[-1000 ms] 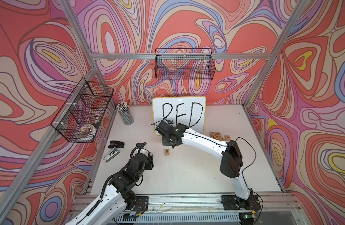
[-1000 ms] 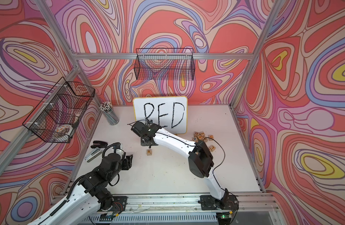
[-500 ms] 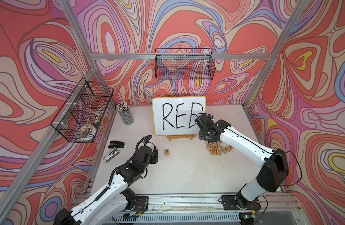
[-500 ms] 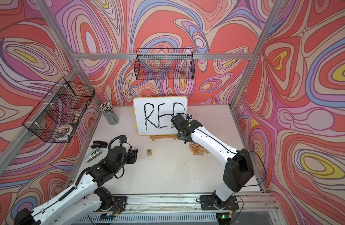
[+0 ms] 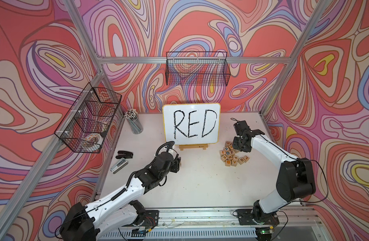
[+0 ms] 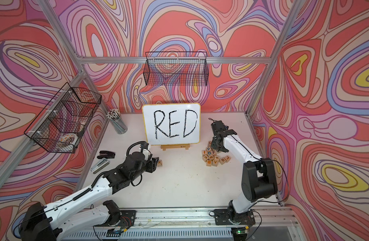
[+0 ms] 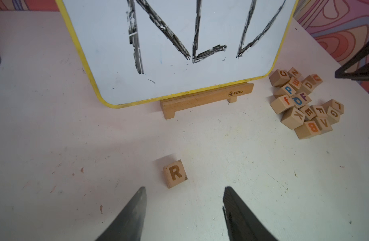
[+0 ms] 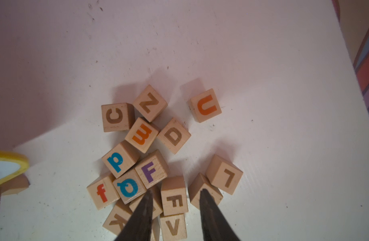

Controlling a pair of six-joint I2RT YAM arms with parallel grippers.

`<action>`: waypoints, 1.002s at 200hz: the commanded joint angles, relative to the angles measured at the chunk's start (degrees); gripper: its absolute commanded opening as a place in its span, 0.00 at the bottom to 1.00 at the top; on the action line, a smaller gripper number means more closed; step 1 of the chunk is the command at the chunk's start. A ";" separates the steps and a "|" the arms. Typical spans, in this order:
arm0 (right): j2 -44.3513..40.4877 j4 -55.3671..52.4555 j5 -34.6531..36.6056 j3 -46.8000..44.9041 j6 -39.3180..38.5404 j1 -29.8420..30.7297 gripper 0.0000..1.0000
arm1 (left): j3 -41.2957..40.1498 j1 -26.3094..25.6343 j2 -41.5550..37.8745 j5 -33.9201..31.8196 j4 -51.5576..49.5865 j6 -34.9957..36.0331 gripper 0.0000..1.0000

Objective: Assemble the uppercase word "red" with letter blocks
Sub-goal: Pick up the letter block from the center of the board.

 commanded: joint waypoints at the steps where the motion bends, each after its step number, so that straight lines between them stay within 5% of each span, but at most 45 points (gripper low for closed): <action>1: 3.82 2.24 -0.93 3.77 -5.05 -0.64 0.39 | 2.41 -3.41 2.51 -3.68 0.82 2.28 0.61; 49: 7.80 3.16 -5.39 6.05 -6.77 -2.52 0.35 | 3.42 -7.48 4.26 -6.45 -0.26 4.02 0.61; 80: 4.41 6.07 -14.67 -0.04 -8.55 -2.38 0.33 | 1.41 -7.45 3.41 -6.66 2.52 5.72 0.63; 147: -5.49 0.91 -14.20 -7.98 -8.00 -0.96 0.30 | 2.07 -7.45 7.43 -4.81 7.18 7.63 0.64; 200: -3.37 0.08 -15.08 -7.93 -10.39 0.84 0.30 | 2.05 -7.40 8.41 -4.00 8.23 7.35 0.64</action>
